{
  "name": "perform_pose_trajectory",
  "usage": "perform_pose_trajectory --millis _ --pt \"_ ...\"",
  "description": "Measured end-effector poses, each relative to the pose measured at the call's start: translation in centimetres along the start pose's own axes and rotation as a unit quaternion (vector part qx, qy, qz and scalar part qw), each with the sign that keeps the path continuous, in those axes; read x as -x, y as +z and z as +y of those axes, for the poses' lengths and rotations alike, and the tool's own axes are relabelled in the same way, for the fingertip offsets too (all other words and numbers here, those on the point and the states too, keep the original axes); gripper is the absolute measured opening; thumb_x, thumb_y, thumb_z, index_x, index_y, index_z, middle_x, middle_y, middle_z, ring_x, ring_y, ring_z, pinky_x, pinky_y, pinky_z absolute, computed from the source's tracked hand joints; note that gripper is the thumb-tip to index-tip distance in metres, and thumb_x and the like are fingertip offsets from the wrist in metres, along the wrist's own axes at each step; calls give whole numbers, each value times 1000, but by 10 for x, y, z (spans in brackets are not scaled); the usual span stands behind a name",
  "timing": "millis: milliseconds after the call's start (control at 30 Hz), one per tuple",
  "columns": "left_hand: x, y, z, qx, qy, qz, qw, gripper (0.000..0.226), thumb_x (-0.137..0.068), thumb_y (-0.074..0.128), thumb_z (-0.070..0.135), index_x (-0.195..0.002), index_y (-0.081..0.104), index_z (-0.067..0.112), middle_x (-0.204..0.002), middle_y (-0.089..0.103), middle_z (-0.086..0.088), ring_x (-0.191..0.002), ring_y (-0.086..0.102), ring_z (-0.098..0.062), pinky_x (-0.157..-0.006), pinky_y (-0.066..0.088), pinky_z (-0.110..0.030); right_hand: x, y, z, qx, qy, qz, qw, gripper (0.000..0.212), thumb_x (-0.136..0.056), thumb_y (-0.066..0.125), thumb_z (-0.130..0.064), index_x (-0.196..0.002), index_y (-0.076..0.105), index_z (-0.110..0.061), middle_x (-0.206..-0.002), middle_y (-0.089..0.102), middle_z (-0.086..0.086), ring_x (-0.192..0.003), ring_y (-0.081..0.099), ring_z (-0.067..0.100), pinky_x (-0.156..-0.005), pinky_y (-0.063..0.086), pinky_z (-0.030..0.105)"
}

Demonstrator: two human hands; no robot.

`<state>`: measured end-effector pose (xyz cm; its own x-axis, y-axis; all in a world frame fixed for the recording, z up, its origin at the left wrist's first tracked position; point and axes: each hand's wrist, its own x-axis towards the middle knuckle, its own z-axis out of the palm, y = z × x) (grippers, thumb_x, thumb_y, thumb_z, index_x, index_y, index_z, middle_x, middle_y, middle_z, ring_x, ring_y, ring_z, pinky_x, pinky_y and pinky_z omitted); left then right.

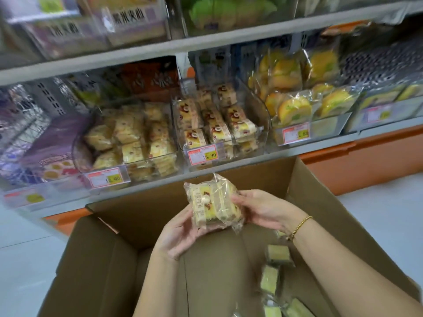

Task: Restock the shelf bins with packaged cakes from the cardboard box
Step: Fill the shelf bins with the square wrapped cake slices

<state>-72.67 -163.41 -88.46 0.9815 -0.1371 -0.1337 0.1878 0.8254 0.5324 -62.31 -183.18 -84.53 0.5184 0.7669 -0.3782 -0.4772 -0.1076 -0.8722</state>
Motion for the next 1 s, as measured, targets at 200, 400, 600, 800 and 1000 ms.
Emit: perform_pose_trajectory --millis 200,400,600,800,1000 --pt "-4 29 6 -118 3 104 988 40 -87 54 20 -124 59 7 -116 67 -18 -93 71 -27 -62 61 -32 34 13 -13 79 -45 80 993 57 -64 77 -44 -110 66 -12 -104 73 9 -86 62 16 -66 43 26" --pt "-12 51 16 -286 6 44 957 96 -50 94 33 -133 51 9 -126 62 -16 -107 65 -27 -81 57 -32 49 11 -28 61 -79 128 987 45 -77 76 -27 -116 62 -9 -99 72 13 -71 57 15 -54 49 19" --pt "-15 73 16 -322 66 90 940 59 -72 72 16 -129 55 11 -118 68 -12 -100 67 -21 -74 56 -27 57 13 -36 -10 -99 109 989 44 -80 73 -17 -120 56 -12 -88 71 7 -63 55 9 -55 51 19" --pt "-20 85 20 -283 95 166 940 53 -70 70 15 -121 58 5 -96 73 -8 -73 67 -11 -58 49 -22 57 15 -44 -98 -119 76 985 70 -68 81 -17 -126 48 3 -113 67 23 -88 68 27 -69 59 29" --pt "-15 76 53 -252 150 220 930 50 -71 70 17 -121 59 15 -113 69 -9 -101 66 -23 -80 54 -31 62 3 -67 -148 -126 145 970 49 -76 68 -5 -121 50 1 -109 70 17 -102 68 29 -84 57 37"
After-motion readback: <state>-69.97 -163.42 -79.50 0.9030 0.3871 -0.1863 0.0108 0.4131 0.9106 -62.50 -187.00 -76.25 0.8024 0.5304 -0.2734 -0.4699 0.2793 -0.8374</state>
